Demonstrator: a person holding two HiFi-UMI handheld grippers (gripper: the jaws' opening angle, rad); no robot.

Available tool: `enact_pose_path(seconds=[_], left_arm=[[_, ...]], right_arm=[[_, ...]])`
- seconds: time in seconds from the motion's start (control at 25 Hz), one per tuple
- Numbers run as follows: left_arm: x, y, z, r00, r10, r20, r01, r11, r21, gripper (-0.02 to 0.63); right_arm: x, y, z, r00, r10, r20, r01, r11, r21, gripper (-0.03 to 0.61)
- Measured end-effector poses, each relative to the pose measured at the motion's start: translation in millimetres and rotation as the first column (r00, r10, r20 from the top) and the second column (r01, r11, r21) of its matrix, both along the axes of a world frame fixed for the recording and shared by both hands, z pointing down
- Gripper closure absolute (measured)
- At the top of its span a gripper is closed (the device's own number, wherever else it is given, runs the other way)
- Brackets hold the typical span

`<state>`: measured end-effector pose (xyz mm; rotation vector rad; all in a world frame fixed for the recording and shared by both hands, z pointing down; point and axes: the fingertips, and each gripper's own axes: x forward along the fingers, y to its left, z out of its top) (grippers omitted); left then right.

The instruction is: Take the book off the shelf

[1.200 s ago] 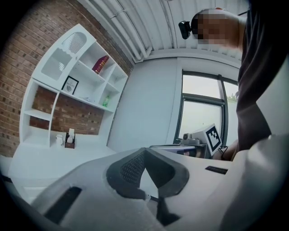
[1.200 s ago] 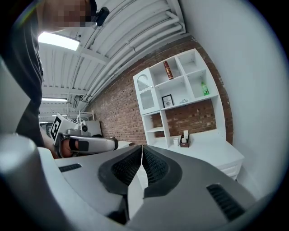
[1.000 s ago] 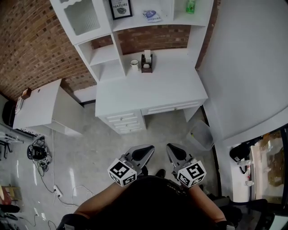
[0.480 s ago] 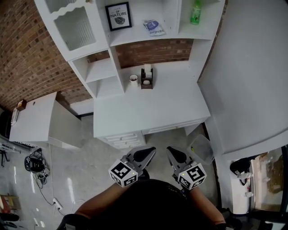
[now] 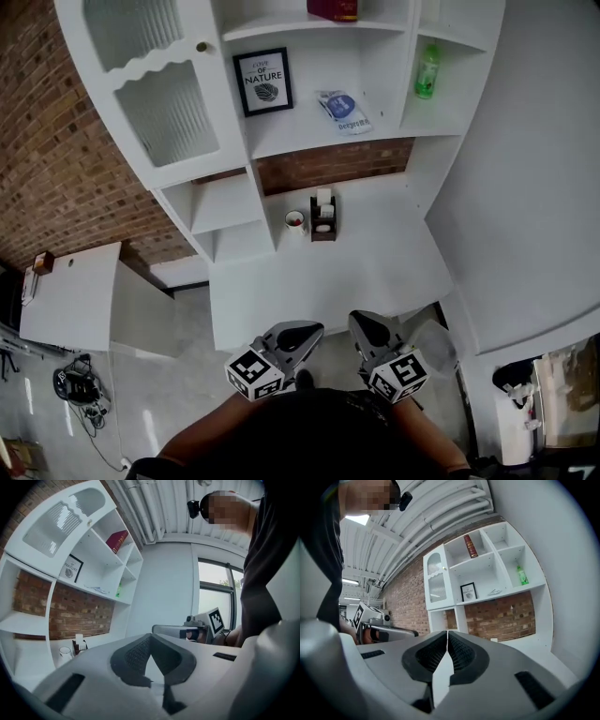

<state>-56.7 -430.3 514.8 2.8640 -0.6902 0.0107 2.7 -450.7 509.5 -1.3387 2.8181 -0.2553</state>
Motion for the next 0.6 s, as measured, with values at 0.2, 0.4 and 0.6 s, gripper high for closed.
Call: enact_pose_path(seconds=[0.2,0.4,0.6], left_arm=[[-33,-37,2,0.999,-0.032,-0.013,0.032,0.999,-0.016,0.606],[-43,-74,-12,0.999,-0.039,-0.018,0.040,0.999,0.009,0.606],[-37,-117,-54,0.999,-0.021,-0.025,0.023,0.997,0.077,0.606]], right_arm=[[-19,-38,-10,1.000,0.026,-0.001,-0.026,1.000,0.005,0.560],[-17,-86,-34,0.999,0.029,-0.013,-0.029,0.999,0.036,0.560],[-12,-137,-89,0.999,0.018,-0.047,-0.011,0.989,0.146,0.559]])
